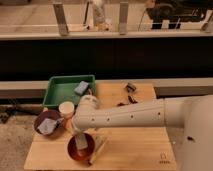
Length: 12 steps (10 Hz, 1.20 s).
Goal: Wipe red bowl with eraser
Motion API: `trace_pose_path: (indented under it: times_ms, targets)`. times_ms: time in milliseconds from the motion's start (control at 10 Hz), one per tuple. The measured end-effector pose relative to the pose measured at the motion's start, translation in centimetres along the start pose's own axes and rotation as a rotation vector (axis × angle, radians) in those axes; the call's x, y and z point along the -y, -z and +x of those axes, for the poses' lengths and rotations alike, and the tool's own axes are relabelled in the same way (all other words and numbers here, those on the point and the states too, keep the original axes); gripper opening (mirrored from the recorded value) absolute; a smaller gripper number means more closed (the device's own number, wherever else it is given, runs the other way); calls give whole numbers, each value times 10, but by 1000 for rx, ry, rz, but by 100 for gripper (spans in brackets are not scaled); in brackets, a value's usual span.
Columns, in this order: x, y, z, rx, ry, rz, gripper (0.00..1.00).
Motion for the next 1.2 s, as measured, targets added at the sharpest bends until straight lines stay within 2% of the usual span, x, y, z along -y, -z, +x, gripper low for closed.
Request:
trace_pose_path:
  times_ms: [200,600,1200]
  targets:
    - [14,-5,-1,18,23,25,0]
    - [28,-2,-27,46,39,57,0]
    - [30,24,-49,12,14,92,0]
